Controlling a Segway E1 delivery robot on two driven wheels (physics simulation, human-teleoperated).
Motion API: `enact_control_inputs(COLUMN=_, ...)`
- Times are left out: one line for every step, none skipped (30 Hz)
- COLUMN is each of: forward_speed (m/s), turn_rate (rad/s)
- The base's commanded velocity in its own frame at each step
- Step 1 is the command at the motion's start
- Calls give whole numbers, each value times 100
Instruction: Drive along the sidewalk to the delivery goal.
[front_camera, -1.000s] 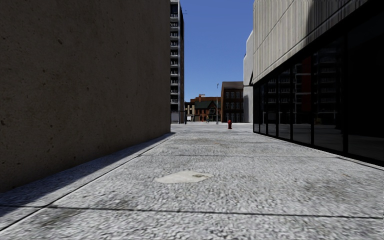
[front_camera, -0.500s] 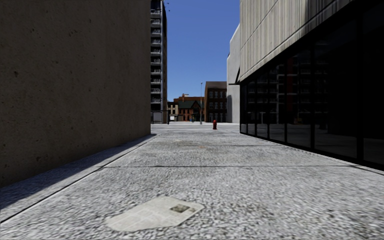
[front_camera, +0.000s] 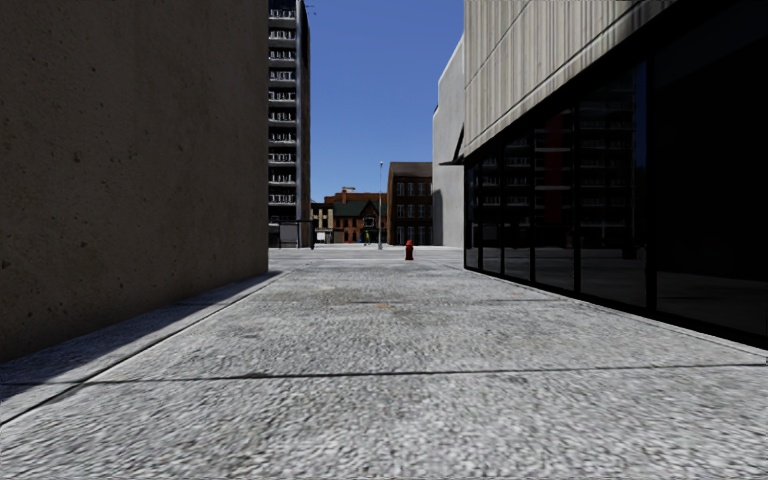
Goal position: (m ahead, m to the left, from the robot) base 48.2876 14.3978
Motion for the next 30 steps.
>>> enact_control_inputs(forward_speed=200, turn_rate=0)
enact_control_inputs(forward_speed=200, turn_rate=0)
enact_control_inputs(forward_speed=200, turn_rate=0)
enact_control_inputs(forward_speed=200, turn_rate=0)
enact_control_inputs(forward_speed=200, turn_rate=0)
enact_control_inputs(forward_speed=200, turn_rate=0)
enact_control_inputs(forward_speed=200, turn_rate=0)
enact_control_inputs(forward_speed=200, turn_rate=0)
enact_control_inputs(forward_speed=200, turn_rate=0)
enact_control_inputs(forward_speed=200, turn_rate=0)
enact_control_inputs(forward_speed=200, turn_rate=0)
enact_control_inputs(forward_speed=200, turn_rate=0)
enact_control_inputs(forward_speed=200, turn_rate=0)
enact_control_inputs(forward_speed=200, turn_rate=0)
enact_control_inputs(forward_speed=200, turn_rate=0)
enact_control_inputs(forward_speed=200, turn_rate=0)
enact_control_inputs(forward_speed=200, turn_rate=0)
enact_control_inputs(forward_speed=200, turn_rate=0)
enact_control_inputs(forward_speed=200, turn_rate=0)
enact_control_inputs(forward_speed=200, turn_rate=0)
enact_control_inputs(forward_speed=200, turn_rate=0)
enact_control_inputs(forward_speed=200, turn_rate=0)
enact_control_inputs(forward_speed=200, turn_rate=0)
enact_control_inputs(forward_speed=200, turn_rate=0)
enact_control_inputs(forward_speed=200, turn_rate=0)
enact_control_inputs(forward_speed=200, turn_rate=0)
enact_control_inputs(forward_speed=200, turn_rate=0)
enact_control_inputs(forward_speed=200, turn_rate=0)
enact_control_inputs(forward_speed=200, turn_rate=0)
enact_control_inputs(forward_speed=200, turn_rate=0)
